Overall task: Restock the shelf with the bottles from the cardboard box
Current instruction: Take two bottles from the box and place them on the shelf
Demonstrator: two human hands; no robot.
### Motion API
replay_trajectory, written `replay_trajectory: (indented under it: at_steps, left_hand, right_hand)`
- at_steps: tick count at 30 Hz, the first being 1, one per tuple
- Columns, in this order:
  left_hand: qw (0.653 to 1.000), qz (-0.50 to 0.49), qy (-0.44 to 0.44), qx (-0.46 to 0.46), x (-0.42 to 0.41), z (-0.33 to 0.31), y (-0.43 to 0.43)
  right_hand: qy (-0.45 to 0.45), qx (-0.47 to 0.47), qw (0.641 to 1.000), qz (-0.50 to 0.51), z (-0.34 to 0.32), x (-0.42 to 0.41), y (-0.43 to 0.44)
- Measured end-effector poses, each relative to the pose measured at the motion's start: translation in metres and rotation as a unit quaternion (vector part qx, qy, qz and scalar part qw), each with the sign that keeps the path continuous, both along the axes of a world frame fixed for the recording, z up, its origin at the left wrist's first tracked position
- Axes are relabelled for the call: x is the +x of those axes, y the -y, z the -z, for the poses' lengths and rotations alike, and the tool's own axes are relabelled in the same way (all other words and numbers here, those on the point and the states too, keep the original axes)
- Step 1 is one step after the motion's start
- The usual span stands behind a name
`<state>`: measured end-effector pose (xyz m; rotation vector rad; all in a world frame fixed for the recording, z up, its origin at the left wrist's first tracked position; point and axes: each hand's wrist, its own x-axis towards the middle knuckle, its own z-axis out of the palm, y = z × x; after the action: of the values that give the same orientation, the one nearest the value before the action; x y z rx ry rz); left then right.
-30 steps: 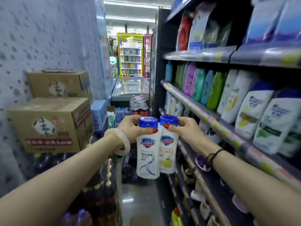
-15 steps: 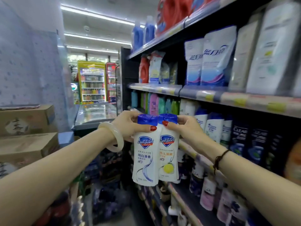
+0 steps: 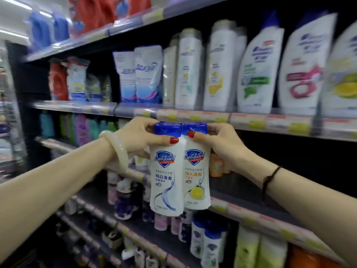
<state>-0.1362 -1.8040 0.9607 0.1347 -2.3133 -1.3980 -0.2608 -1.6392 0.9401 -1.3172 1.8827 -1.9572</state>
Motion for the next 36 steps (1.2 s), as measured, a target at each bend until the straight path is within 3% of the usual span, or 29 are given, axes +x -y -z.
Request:
replay_trajectory:
  at_steps: [10,18,28,36]
  left_hand:
    - [0.988,0.152,0.001,0.009,-0.061,-0.011,-0.104]
    - [0.980,0.200,-0.002,-0.004,-0.089,-0.006,-0.169]
    - [0.975,0.200,-0.070,-0.065,-0.112,0.010,-0.168]
    - [0.970,0.222,-0.099,-0.014,-0.120,0.036,-0.149]
  right_hand:
    - [-0.014,-0.014,0.989,0.148,-0.008,-0.007,-0.131]
    - [-0.031,-0.017,0.971,0.237,0.002,-0.009,-0.201]
    - [-0.054,-0.054,0.956,0.284,0.020,-0.011,-0.206]
    - [-0.041,-0.045,0.951,0.302,0.028,-0.014,-0.195]
